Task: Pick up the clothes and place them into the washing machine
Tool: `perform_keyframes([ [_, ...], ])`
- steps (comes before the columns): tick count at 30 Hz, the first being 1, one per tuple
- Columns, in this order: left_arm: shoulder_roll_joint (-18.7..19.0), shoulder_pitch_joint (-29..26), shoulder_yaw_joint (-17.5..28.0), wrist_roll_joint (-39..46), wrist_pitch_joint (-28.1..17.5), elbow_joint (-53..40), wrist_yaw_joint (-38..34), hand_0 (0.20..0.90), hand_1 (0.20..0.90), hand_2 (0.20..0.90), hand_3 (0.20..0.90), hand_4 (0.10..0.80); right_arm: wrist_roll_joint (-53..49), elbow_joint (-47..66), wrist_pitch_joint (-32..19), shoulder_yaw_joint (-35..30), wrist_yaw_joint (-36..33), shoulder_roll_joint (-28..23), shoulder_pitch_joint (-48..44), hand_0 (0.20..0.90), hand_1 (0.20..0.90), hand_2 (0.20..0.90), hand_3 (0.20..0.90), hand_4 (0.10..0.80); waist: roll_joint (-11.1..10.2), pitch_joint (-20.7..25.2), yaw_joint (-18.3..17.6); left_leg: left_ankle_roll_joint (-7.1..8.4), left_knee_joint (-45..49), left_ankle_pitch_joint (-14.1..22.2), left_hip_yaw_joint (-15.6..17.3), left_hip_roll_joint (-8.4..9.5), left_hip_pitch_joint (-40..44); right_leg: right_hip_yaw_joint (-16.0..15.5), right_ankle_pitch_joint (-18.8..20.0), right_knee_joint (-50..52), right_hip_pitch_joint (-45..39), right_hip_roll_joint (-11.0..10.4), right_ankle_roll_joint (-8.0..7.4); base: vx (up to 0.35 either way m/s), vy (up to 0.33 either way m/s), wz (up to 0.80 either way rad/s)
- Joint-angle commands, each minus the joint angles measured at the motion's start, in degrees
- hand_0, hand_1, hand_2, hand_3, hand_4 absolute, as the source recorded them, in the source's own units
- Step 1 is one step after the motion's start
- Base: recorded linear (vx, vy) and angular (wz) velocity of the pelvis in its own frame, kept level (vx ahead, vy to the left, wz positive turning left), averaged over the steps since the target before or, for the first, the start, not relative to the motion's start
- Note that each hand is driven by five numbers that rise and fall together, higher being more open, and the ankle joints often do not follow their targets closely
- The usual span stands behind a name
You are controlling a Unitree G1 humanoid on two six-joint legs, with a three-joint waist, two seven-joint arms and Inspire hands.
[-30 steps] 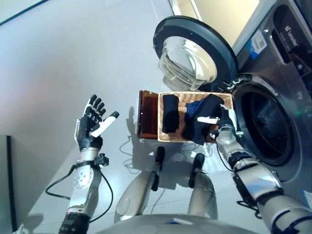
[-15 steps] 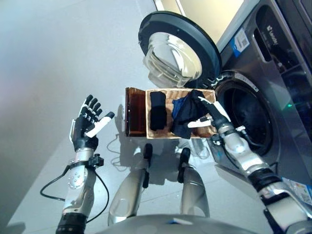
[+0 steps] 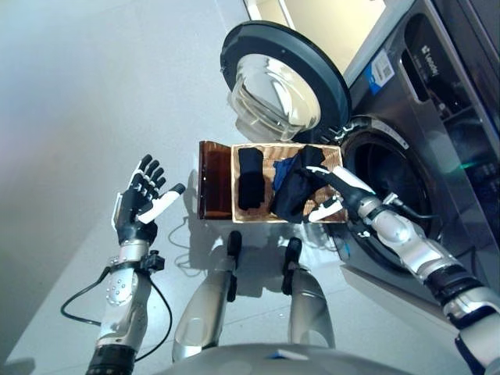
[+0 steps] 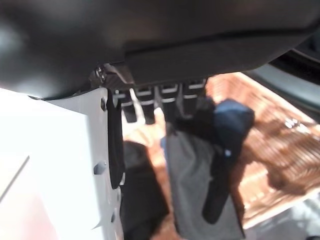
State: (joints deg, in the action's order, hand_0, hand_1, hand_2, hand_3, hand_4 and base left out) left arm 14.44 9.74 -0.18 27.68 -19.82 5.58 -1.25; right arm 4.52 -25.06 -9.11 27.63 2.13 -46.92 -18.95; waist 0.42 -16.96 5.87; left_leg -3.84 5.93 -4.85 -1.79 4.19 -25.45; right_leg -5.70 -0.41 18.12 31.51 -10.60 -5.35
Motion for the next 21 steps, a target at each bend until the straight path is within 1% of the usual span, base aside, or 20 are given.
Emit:
perform_keyframes([
  [1, 2.68, 0.61, 3.39, -1.61, -4.84, -6.36, 0.0, 0.9, 0.9, 0.9, 0.9, 0.8, 2.87, 0.24, -3.98, -0.03, -4.9, -1.44, -5.34, 0.9, 0.9, 0.9, 0.9, 0.8, -0.47, 2.65, 0.77, 4.1, 3.1, 1.7, -0.64, -0.89, -4.59, -2.05, 0.18, -3.25, -2.85, 0.55, 1.85, 0.0, 0.0, 0.0],
  [5, 2.0, 0.55, 4.04, -2.19, -5.29, -5.98, -0.62, 0.9, 0.9, 0.9, 0.9, 0.8, 11.41, 0.22, -3.83, -0.48, -7.66, -1.66, -5.03, 0.9, 0.9, 0.9, 0.9, 0.8, -0.42, 3.11, 0.87, 4.11, 2.95, 1.87, -0.7, -0.99, -4.61, -2.13, -0.07, -3.08, -2.83, 0.67, 1.83, 0.0, 0.0, 0.0],
  [8, 1.62, 0.9, 4.42, -2.69, -5.62, -6.45, -0.93, 0.9, 0.9, 0.9, 0.9, 0.8, 15.95, 0.29, -3.93, -0.21, -8.62, -2.05, -5.17, 0.9, 0.9, 0.9, 0.9, 0.8, -0.49, 3.83, 0.9, 4.11, 3.08, 2.06, -0.87, -1.02, -4.75, -2.13, -0.23, -2.96, -2.71, 0.72, 1.85, 0.0, 0.0, 0.0],
  [10, 1.38, 0.91, 4.51, -2.92, -6.0, -6.16, -0.94, 0.9, 0.9, 0.9, 0.9, 0.8, 20.53, 2.55, -4.42, 0.13, -9.4, -3.36, -5.37, 0.9, 0.9, 0.9, 0.9, 0.8, -0.57, 4.16, 0.84, 4.09, 3.13, 2.22, -0.97, -1.08, -4.73, -2.06, -0.36, -2.91, -2.77, 0.73, 1.8, 0.0, 0.0, 0.0],
  [12, 1.21, 0.89, 4.22, -3.08, -6.16, -6.04, -0.97, 0.9, 0.9, 0.9, 0.9, 0.8, 21.97, 1.85, -4.73, 0.58, -9.76, -3.55, -5.33, 0.9, 0.9, 0.9, 0.9, 0.8, -0.57, 4.29, 0.81, 4.1, 3.16, 2.26, -1.08, -1.08, -4.78, -2.1, -0.41, -2.83, -2.76, 0.72, 1.8, 0.0, 0.0, 0.0],
  [13, 1.44, 0.76, 3.99, -3.59, -6.41, -5.85, -1.14, 0.9, 0.9, 0.9, 0.9, 0.8, 26.72, 1.76, -4.63, 1.93, -11.36, -4.35, -5.9, 0.9, 0.9, 0.9, 0.9, 0.8, -0.57, 4.42, 0.85, 4.11, 3.12, 2.33, -1.11, -1.04, -4.72, -2.05, -0.47, -2.82, -2.77, 0.76, 1.74, 0.0, 0.0, 0.0],
  [16, 1.38, 0.53, 3.5, -4.13, -7.17, -5.81, -1.63, 0.9, 0.9, 0.9, 0.9, 0.8, 31.36, 1.28, -5.36, 3.64, -13.59, -4.66, -7.14, 0.9, 0.9, 0.9, 0.9, 0.8, -0.55, 4.32, 0.88, 4.22, 3.24, 2.36, -1.23, -1.04, -4.94, -2.13, -0.5, -2.77, -2.45, 0.83, 1.69, 0.0, 0.0, 0.0],
  [18, 1.51, 0.37, 3.13, -4.42, -7.45, -5.73, -1.7, 0.9, 0.9, 0.9, 0.9, 0.8, 32.29, -0.07, -5.43, 4.6, -14.32, -4.51, -7.79, 0.9, 0.9, 0.9, 0.9, 0.8, -0.56, 4.22, 0.93, 4.24, 3.2, 2.35, -1.3, -1.06, -5.04, -2.22, -0.5, -2.87, -2.44, 0.85, 1.69, 0.0, 0.0, 0.0],
  [20, 1.77, -0.41, 2.17, -5.29, -7.8, -6.03, -2.74, 0.9, 0.9, 0.9, 0.9, 0.8, 36.11, -2.75, -4.68, 7.18, -17.13, -4.03, -9.95, 0.9, 0.9, 0.9, 0.9, 0.8, -0.5, 3.79, 1.24, 4.33, 3.46, 2.35, -1.36, -1.07, -5.6, -2.53, -0.5, -2.86, -2.03, 0.89, 1.72, -0.008, -0.016, 0.01],
  [21, 2.0, -0.94, 1.65, -5.51, -7.95, -6.16, -3.09, 0.9, 0.9, 0.9, 0.9, 0.8, 37.14, -5.22, -3.96, 8.51, -18.32, -2.89, -11.2, 0.9, 0.9, 0.9, 0.9, 0.8, -0.41, 3.65, 1.47, 4.35, 3.51, 2.3, -1.45, -1.08, -5.76, -2.61, -0.54, -2.84, -1.99, 0.91, 1.73, -0.013, -0.031, 0.04],
])
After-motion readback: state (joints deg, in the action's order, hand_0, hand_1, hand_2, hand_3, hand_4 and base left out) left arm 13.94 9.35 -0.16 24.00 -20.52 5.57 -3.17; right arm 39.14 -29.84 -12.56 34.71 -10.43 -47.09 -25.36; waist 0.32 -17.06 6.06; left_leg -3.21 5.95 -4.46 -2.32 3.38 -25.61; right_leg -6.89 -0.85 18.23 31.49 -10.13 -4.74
